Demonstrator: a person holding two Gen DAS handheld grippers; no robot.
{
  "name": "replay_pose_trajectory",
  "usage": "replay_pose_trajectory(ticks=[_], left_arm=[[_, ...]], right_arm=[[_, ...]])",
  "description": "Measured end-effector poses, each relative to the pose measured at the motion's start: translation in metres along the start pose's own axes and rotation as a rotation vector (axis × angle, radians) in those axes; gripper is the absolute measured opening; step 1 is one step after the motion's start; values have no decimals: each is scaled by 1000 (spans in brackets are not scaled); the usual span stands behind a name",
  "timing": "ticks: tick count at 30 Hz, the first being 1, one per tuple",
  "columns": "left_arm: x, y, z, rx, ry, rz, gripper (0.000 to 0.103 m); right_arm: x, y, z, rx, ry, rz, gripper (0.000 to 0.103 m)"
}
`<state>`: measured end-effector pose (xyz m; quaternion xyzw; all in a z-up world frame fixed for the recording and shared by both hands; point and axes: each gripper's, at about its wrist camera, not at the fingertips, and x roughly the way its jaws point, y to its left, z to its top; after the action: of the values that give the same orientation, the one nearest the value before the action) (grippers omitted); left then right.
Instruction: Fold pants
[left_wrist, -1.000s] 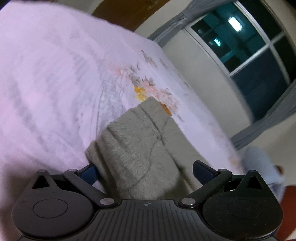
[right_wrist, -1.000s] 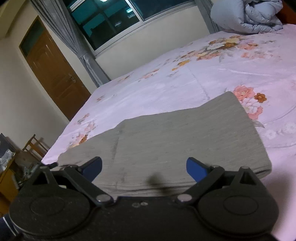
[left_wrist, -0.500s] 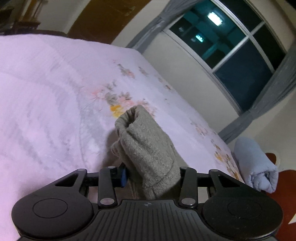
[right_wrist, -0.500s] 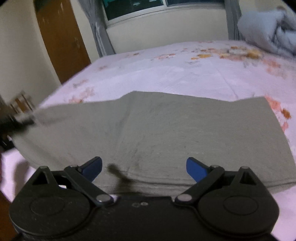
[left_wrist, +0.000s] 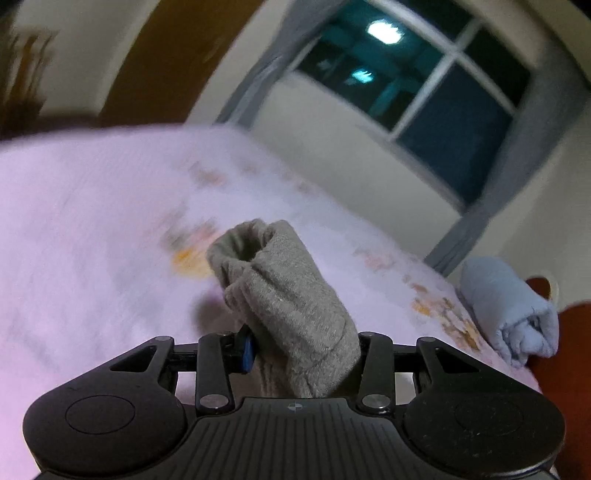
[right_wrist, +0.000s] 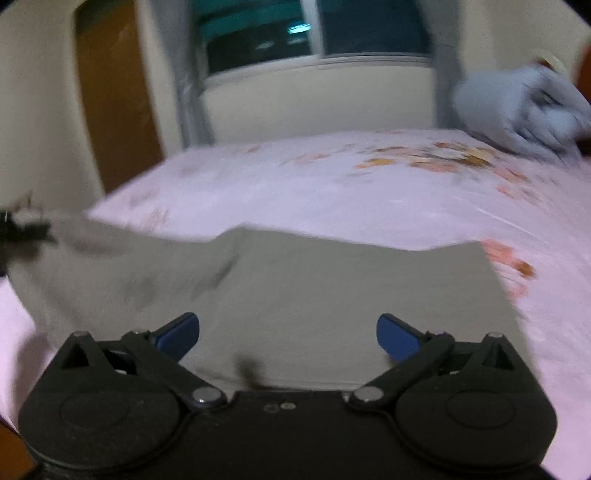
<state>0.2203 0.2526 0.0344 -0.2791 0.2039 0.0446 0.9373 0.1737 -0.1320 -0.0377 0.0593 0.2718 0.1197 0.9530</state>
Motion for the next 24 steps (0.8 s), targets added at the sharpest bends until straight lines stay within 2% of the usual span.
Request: replay_pose_trajectory(ticks=[4,7,9,11,13,14,15,16,17,19,21,23,24], left_arm=[[0,-105,8,200,-53,-107,40],[8,-194,-13,371,-43,-214,40],[19,-246,-43,452,-4,-273,40],[34,-291,-84,516,69,-318,41],[53,-325,-139,564,171,-344,41],[60,-335,-162,591,209,-346,48],[69,-345,-194,642,279,-337,69],[76,-347,-215,654,351,-301,78],[74,-346,-228,639,390,-268,90],[55,-333,-239,568,405,-300,93],[32,-312,-230,521,335,-295,103],[9,-288,-213,490,276,-284,103],[-1,-274,-201,457,251,-281,103]], right_arm=[[-30,-78,8,196,-45,-63,97],[-55,-134,9,335,-103,-117,97],[-68,-166,6,397,-129,-145,97],[-76,-195,0,447,-141,-173,97],[-86,-220,-8,487,-144,-201,97],[-90,-228,-12,506,-143,-212,97],[-94,-238,-17,526,-141,-220,97],[-97,-247,-20,542,-134,-227,97],[-101,-257,-24,560,-127,-237,97],[-109,-273,-31,586,-135,-246,97],[-113,-284,-35,614,-151,-234,97],[-107,-285,-39,654,-147,-169,97],[-102,-283,-41,678,-135,-109,97]])
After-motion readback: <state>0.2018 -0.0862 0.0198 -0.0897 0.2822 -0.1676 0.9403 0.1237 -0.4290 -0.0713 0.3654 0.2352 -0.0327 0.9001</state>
